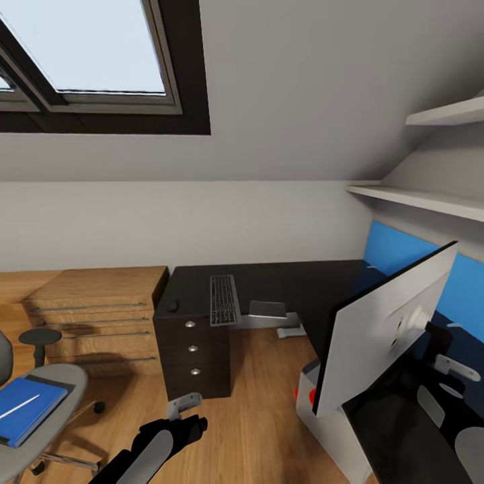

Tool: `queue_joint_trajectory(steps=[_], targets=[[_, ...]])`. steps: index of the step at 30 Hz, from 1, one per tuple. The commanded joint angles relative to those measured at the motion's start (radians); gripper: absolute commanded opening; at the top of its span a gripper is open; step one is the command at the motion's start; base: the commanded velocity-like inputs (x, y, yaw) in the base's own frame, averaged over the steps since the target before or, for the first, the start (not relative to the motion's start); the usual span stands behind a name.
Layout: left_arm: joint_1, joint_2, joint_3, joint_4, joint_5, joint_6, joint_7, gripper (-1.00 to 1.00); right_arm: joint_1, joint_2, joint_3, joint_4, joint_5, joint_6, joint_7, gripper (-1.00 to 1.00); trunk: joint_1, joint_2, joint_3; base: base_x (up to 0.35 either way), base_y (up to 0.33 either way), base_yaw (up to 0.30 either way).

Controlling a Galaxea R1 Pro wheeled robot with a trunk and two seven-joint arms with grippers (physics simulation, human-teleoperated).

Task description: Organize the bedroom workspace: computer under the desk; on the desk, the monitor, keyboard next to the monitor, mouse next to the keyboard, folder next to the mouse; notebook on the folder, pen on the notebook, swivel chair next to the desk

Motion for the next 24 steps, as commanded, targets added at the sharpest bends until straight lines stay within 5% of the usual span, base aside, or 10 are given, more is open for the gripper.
queue_joint_trajectory(steps=[1,11,24], targets=[[-0.001,0.001,-0.003,-0.002,0.007,0.000,0.008,1.00,-0.001,-0.004,0.001,0.000,-0.011,-0.005,0.000,1.00,0.004,-0.008,-0.005,0.000,0.000,0.000],[-0.001,0.002,-0.003,-0.004,0.006,0.000,0.008,1.00,-0.001,-0.025,0.002,0.002,-0.011,-0.005,0.000,1.00,0.042,-0.078,-0.036,0.000,0.000,0.000],[-0.001,0.002,-0.003,-0.002,0.009,0.004,0.006,1.00,-0.001,-0.026,0.003,0.001,-0.011,-0.005,0.000,1.00,0.042,-0.078,-0.036,0.000,0.000,0.000]])
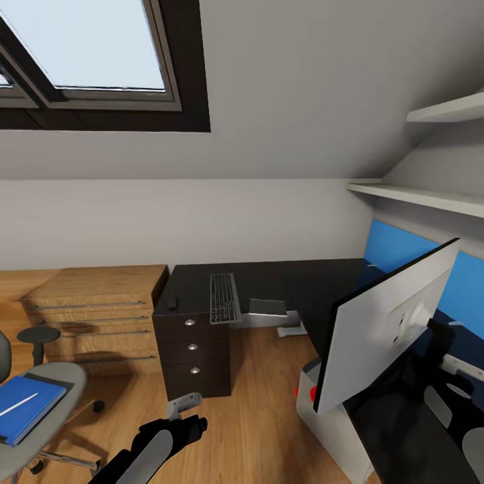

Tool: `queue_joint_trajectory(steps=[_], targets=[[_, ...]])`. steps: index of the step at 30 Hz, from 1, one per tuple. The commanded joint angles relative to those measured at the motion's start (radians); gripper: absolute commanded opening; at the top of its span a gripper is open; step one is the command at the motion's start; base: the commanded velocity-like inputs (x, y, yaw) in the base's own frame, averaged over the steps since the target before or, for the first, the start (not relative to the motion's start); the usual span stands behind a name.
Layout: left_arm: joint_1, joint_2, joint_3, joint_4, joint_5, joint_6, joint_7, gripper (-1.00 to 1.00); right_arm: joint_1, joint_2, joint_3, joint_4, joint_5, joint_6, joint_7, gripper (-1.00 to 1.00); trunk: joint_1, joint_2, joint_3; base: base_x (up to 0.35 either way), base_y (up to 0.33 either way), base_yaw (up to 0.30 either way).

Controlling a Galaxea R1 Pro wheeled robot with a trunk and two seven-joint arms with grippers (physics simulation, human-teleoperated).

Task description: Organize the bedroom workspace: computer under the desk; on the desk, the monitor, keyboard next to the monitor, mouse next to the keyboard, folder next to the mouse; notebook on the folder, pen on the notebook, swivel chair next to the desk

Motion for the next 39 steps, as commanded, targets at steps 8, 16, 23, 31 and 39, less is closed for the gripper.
queue_joint_trajectory(steps=[8,16,23,31,39], targets=[[-0.001,0.001,-0.003,0.001,0.010,0.001,0.005,1.00,-0.001,0.002,0.001,-0.001,-0.010,-0.008,0.000,1.00,0.000,-0.001,-0.001,0.000,0.000,0.000],[-0.001,0.001,-0.003,0.005,0.012,0.000,0.003,1.00,-0.001,0.002,0.002,-0.001,-0.010,-0.011,0.001,1.00,0.000,-0.001,-0.001,0.001,0.000,0.000],[-0.001,0.000,-0.004,0.015,0.012,0.000,0.003,1.00,-0.001,0.002,0.002,-0.001,-0.010,-0.011,0.001,1.00,0.000,-0.001,-0.001,0.082,0.000,0.000],[-0.001,-0.002,-0.005,0.027,0.012,0.001,0.003,1.00,-0.001,0.002,0.001,-0.001,-0.010,-0.011,0.001,1.00,0.000,-0.001,-0.001,0.024,0.000,0.000],[-0.001,-0.002,-0.015,0.028,0.012,0.001,0.002,1.00,-0.001,0.000,0.002,-0.001,-0.010,-0.024,0.001,1.00,0.000,-0.001,-0.001,0.001,0.000,0.000]])
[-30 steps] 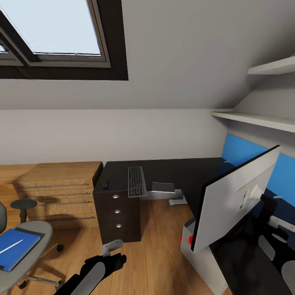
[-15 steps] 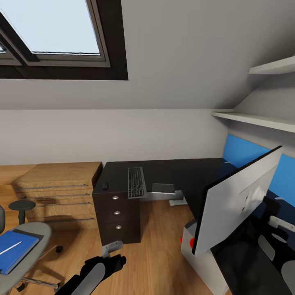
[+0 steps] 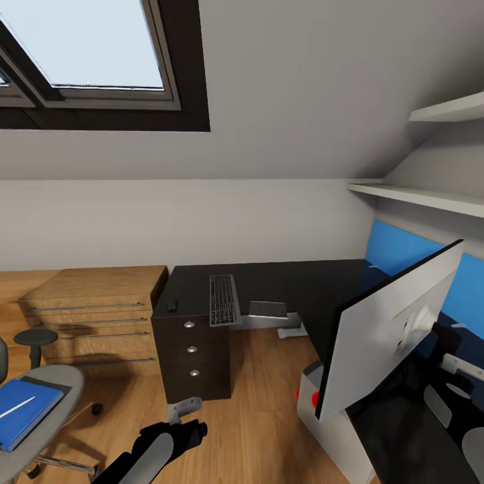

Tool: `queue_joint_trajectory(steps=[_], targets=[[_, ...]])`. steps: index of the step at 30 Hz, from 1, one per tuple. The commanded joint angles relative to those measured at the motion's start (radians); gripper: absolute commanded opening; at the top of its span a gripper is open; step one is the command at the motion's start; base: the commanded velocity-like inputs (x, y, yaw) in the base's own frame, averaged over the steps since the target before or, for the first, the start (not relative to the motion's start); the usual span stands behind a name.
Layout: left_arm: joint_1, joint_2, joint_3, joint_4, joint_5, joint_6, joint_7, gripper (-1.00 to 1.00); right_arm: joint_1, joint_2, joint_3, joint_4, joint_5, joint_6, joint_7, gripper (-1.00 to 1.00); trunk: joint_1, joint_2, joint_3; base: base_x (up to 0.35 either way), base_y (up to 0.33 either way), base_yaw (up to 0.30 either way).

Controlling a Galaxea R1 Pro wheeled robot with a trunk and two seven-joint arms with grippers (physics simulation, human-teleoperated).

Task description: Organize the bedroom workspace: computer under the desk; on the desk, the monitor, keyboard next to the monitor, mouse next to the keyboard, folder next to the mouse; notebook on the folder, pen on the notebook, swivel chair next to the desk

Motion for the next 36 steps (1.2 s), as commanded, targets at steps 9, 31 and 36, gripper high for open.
queue_joint_trajectory(steps=[9,31,36], targets=[[-0.001,0.001,-0.008,-0.001,0.005,0.000,0.008,1.00,-0.001,0.001,0.001,0.002,-0.011,-0.012,0.000,-1.00,0.000,-0.001,-0.001,0.000,0.000,0.000],[-0.001,0.002,-0.032,-0.001,0.003,-0.004,0.011,1.00,-0.001,0.003,0.001,0.001,-0.011,-0.012,0.000,-1.00,0.000,-0.001,-0.001,0.000,0.000,0.000],[-0.001,0.003,-0.032,-0.001,0.003,-0.004,0.011,1.00,-0.001,0.003,0.001,0.000,-0.011,-0.012,0.000,-1.00,0.000,-0.001,-0.001,0.000,0.000,0.000]])
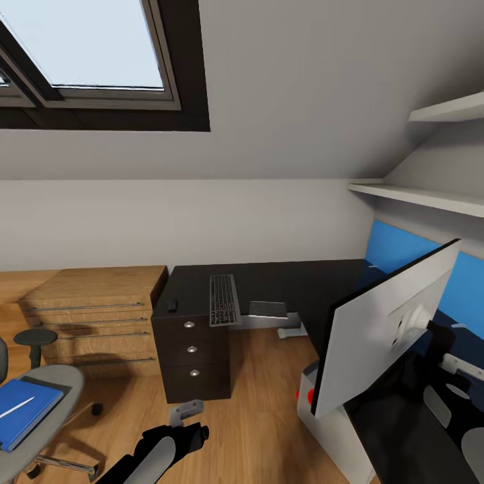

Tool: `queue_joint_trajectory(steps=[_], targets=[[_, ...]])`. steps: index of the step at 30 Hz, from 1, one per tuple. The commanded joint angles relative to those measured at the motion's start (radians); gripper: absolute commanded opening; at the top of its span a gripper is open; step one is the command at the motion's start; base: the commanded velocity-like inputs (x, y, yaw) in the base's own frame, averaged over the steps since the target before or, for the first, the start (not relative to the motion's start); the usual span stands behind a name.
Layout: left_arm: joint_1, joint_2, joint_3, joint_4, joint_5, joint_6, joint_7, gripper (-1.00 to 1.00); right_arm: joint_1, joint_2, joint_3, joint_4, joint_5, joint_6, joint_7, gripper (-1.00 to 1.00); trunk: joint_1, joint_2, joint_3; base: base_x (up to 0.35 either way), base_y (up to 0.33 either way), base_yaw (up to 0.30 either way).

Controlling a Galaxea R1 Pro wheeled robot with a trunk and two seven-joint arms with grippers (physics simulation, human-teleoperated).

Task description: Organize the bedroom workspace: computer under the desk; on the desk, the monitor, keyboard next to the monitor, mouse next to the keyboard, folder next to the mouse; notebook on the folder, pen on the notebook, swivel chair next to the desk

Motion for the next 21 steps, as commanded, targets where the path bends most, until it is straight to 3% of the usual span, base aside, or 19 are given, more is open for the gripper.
queue_joint_trajectory(steps=[1,21], targets=[[-0.001,0.001,-0.003,-0.001,0.007,0.000,0.008,1.00,-0.001,0.000,0.002,-0.001,-0.007,-0.004,0.001,-1.00,0.000,-0.001,-0.001,0.000,0.000,0.000],[-0.001,0.001,-0.004,-0.001,0.007,0.000,0.008,1.00,-0.001,0.001,0.002,-0.002,-0.007,-0.003,0.000,-1.00,0.000,-0.001,-0.001,0.000,0.000,0.000]])
